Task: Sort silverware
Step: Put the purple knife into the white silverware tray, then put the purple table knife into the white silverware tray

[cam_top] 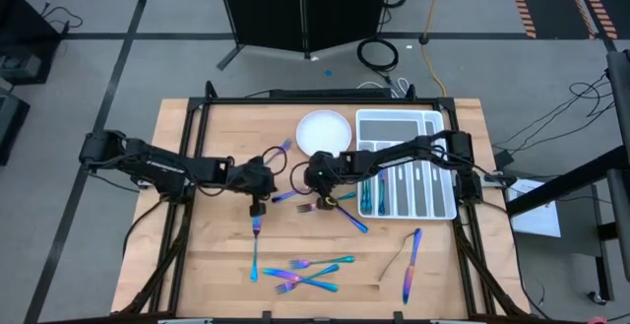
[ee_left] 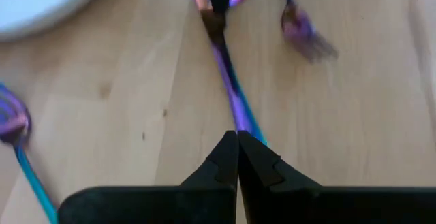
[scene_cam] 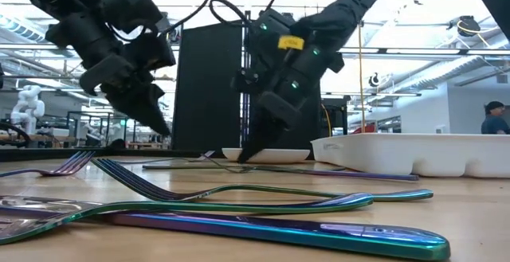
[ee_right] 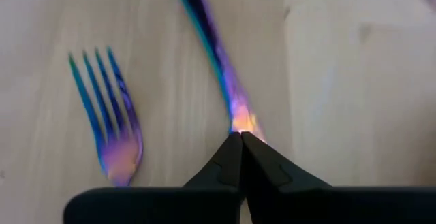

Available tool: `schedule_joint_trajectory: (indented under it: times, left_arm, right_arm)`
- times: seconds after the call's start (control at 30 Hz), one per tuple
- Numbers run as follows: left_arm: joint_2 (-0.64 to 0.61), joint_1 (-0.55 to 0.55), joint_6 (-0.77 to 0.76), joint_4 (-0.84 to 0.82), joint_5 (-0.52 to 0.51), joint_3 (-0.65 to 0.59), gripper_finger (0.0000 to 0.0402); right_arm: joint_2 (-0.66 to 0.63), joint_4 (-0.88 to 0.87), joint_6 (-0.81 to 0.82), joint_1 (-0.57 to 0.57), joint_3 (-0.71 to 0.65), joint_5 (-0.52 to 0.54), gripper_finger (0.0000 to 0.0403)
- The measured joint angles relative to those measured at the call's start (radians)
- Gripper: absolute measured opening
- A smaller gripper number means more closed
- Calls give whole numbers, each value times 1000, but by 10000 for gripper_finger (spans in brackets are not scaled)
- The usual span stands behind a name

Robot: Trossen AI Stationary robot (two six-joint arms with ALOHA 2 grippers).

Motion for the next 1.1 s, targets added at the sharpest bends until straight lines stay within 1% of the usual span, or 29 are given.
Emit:
schedule_joint_trajectory:
  times: [0.17,0.27,0.33,0.43,0.6,0.73,0.9,1.0,1.1]
  left_arm:
    - [0,0,-6,-72,5,-1,1]
    - [0,0,-8,-67,39,-2,1]
    - [8,0,-9,-53,79,-2,1]
    - [30,0,-9,-52,135,-2,1]
    - [81,-1,-9,-55,142,-2,1]
    - [118,-1,-8,-44,142,-2,1]
    - [129,-1,-8,-10,156,-1,1]
    - [125,-1,-7,-24,185,-1,1]
    - [121,-1,-8,-37,187,-2,1]
  right_arm:
    - [-18,-85,-24,-5,82,-5,6]
    - [-20,-121,-49,-15,99,-63,19]
    - [-20,-139,-46,-28,99,-108,33]
    - [-20,-189,-36,-49,100,-136,61]
    - [-21,-203,-23,-72,101,-138,107]
    - [-21,-203,-19,-77,101,-139,131]
    - [-22,-204,-21,-77,101,-141,141]
    - [-22,-208,-22,-77,101,-141,141]
    - [-22,-208,-22,-77,101,-141,142]
